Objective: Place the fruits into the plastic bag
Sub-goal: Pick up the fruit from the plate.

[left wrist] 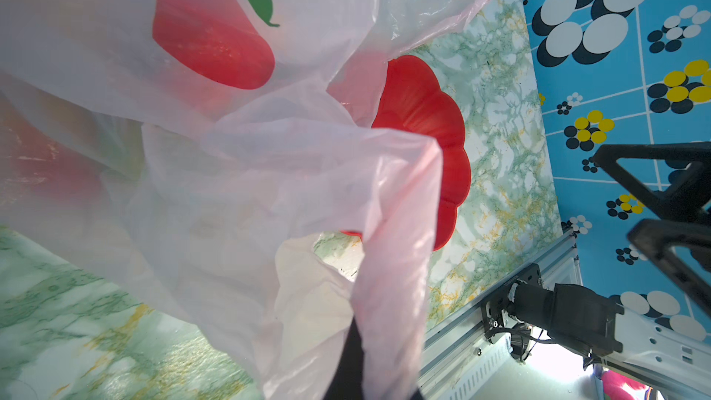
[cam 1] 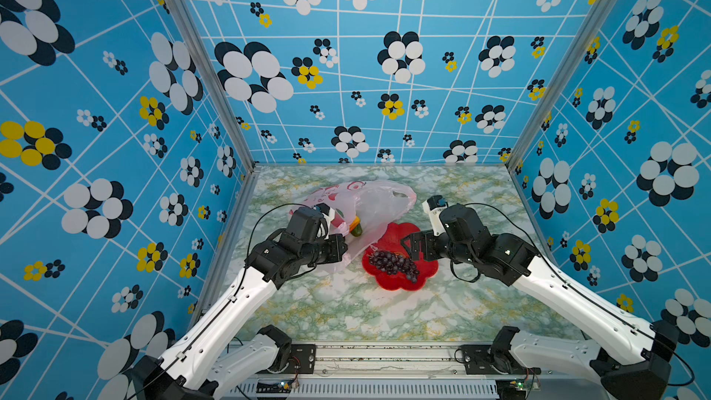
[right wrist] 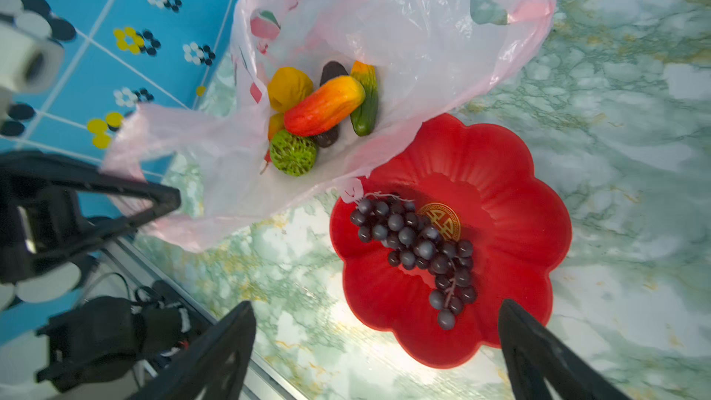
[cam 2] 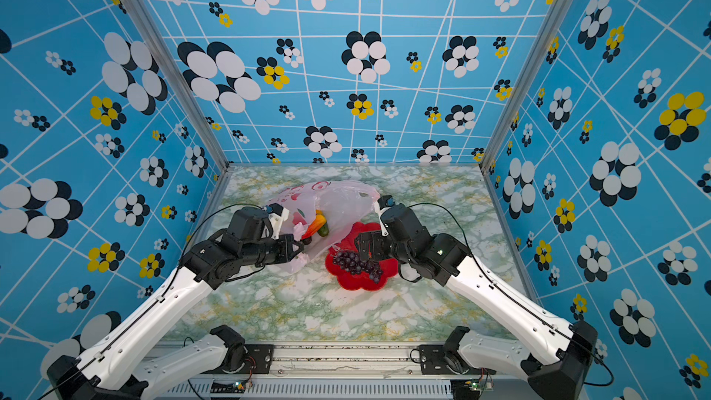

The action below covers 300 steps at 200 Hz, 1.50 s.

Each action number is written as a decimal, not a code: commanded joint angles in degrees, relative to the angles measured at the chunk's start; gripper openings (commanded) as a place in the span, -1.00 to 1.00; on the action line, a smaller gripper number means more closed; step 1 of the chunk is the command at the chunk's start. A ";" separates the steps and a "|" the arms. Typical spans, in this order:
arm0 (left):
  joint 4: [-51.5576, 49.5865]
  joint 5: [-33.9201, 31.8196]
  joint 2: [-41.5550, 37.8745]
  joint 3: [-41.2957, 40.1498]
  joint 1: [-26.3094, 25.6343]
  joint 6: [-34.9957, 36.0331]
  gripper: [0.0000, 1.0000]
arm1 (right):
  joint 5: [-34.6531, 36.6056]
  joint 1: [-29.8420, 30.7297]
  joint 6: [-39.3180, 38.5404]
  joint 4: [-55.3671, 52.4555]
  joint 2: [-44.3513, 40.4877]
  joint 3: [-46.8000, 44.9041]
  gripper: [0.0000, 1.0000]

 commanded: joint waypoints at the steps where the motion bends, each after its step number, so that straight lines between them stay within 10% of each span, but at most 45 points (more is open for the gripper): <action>1: 1.78 1.35 -1.35 -1.11 0.90 -1.17 -1.00 | -2.70 0.39 -17.59 -2.28 -0.18 -2.18 0.99; 85: 2.42 2.23 -2.13 -2.11 3.07 -1.81 -0.99 | -4.96 0.56 -40.70 -11.12 19.90 8.66 0.97; 300: -2.17 0.22 -2.75 -0.70 3.68 1.03 -0.99 | -7.09 0.48 -41.89 -2.73 47.05 18.14 0.98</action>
